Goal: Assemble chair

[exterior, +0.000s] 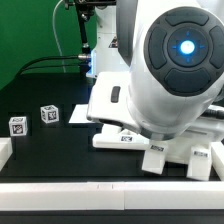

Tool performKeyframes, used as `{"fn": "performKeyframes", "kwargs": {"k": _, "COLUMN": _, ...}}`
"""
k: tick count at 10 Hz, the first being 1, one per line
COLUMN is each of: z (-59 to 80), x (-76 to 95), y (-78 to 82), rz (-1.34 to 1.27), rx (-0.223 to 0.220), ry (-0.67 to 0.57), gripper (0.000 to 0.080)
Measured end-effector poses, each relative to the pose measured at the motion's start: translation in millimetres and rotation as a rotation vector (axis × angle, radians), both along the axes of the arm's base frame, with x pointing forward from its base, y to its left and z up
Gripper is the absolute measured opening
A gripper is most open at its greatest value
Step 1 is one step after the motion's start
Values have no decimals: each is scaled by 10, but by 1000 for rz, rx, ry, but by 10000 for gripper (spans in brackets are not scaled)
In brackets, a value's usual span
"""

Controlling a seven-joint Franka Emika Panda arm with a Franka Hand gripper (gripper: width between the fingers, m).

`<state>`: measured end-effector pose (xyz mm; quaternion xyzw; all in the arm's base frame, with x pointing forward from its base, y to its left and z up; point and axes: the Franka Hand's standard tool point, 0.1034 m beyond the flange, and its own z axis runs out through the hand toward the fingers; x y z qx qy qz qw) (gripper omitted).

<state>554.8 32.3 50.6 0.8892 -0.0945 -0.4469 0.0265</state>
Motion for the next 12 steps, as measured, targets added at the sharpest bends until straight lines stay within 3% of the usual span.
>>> {"fn": "performKeyframes", "kwargs": {"k": 1, "z": -2, "x": -1, "y": -5, "rz": -1, "rx": 0, "ry": 0, "gripper": 238}}
{"fn": "performKeyframes", "kwargs": {"k": 2, "z": -2, "x": -1, "y": -11, "rz": -2, "rx": 0, "ry": 0, "gripper": 441}}
{"fn": "performKeyframes", "kwargs": {"k": 3, "z": -2, "x": 0, "y": -18, "rz": -3, "rx": 0, "ry": 0, "gripper": 568}}
{"fn": "performKeyframes", "kwargs": {"k": 4, "z": 1, "x": 13, "y": -36, "rz": -7, "rx": -1, "ry": -2, "gripper": 568}}
{"fn": "performKeyframes", "kwargs": {"k": 5, "z": 20, "x": 110, "y": -50, "rz": -8, "rx": -2, "ry": -47, "gripper": 637}}
{"fn": "performKeyframes", "kwargs": {"k": 8, "z": 244, "x": 390, "y": -112, "rz": -12, "rx": 12, "ry": -243, "gripper": 649}}
{"fn": "performKeyframes", "kwargs": {"k": 12, "z": 704, "x": 383, "y": -278, "rz": -19, "rx": 37, "ry": -527, "gripper": 649}}
